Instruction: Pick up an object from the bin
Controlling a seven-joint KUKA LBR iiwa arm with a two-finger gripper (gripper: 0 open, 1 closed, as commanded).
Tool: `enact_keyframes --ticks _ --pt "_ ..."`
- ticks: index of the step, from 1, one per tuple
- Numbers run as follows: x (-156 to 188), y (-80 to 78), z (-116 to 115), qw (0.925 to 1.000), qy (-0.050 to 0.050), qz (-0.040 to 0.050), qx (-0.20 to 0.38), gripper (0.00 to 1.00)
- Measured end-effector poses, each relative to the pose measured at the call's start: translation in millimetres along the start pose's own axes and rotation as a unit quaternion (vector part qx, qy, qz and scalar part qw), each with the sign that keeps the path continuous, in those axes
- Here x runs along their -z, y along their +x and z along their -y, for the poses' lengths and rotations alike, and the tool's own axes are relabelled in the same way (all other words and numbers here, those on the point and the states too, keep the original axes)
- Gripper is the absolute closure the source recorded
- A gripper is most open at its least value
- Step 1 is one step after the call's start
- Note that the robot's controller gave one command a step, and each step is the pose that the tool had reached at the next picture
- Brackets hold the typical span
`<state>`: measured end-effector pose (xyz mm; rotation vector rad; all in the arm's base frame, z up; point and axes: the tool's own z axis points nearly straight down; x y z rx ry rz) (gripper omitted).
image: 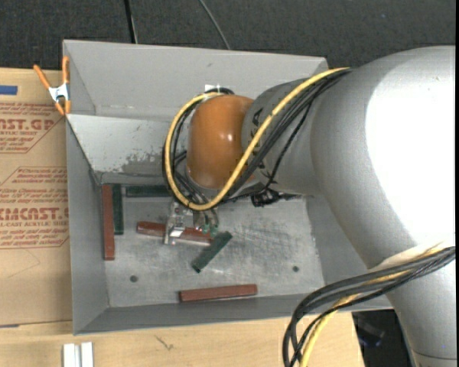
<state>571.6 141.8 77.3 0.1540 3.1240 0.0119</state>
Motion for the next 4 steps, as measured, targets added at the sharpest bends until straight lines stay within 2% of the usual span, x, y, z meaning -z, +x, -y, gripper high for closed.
enact_keyframes --ticks 2,3,4 --pt "12.4 2.6 0.8 1.0000 0.004 -0.0075 0.000 1.00" --pt "25.4 0.8 -0.1 1.0000 0.003 -0.0056 0.000 1.00" --pt "37.6 2.0 0.1 1.0000 0.004 -0.0074 0.000 1.00"
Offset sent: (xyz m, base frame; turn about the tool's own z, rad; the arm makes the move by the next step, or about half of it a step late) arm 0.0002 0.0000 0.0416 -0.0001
